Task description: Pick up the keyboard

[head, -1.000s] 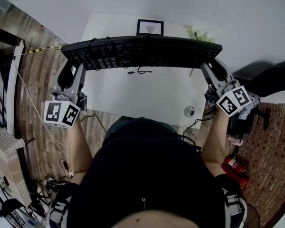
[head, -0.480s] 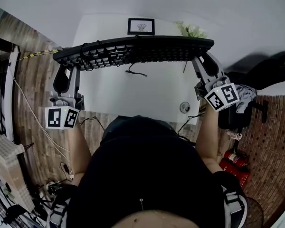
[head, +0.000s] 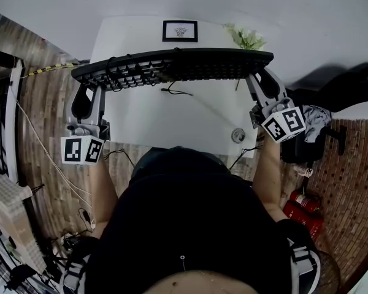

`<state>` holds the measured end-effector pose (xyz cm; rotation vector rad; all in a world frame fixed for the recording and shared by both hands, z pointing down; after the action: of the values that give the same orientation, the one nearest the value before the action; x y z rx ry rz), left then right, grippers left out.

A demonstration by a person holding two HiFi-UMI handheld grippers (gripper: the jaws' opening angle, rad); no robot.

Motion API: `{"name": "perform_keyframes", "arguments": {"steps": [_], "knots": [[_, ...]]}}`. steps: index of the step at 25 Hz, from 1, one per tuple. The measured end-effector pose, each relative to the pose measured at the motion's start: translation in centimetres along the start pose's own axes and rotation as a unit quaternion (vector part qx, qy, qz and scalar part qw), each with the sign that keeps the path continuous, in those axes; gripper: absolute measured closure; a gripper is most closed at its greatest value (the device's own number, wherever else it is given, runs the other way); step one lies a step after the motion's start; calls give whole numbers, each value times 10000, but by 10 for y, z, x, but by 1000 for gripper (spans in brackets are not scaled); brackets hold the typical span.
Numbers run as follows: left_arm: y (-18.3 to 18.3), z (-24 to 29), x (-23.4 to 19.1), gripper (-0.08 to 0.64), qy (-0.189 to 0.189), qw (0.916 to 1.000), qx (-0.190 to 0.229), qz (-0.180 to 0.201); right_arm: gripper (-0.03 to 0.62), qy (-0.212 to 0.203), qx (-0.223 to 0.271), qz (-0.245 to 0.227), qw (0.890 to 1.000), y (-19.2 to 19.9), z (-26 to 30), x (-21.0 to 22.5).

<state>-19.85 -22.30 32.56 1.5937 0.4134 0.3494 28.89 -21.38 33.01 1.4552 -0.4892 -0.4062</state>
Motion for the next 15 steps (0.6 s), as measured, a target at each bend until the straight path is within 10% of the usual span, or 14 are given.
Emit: {"name": "perform_keyframes", "arguments": {"steps": [15], "knots": [[-4, 4, -3, 368, 5, 10000, 17, 46, 453, 31, 17, 15, 10000, -1, 4, 1]]}}
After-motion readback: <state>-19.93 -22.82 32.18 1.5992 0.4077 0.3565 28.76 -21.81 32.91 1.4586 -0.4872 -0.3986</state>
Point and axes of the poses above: the fingertips, and each gripper's own axes: z forward along the fingers, x to its right, y out of its underside, the point moved 9 cm from there along -z, backward along the fingers, and after that the axes turned 1 degree about -y, right-handed, at the moved point
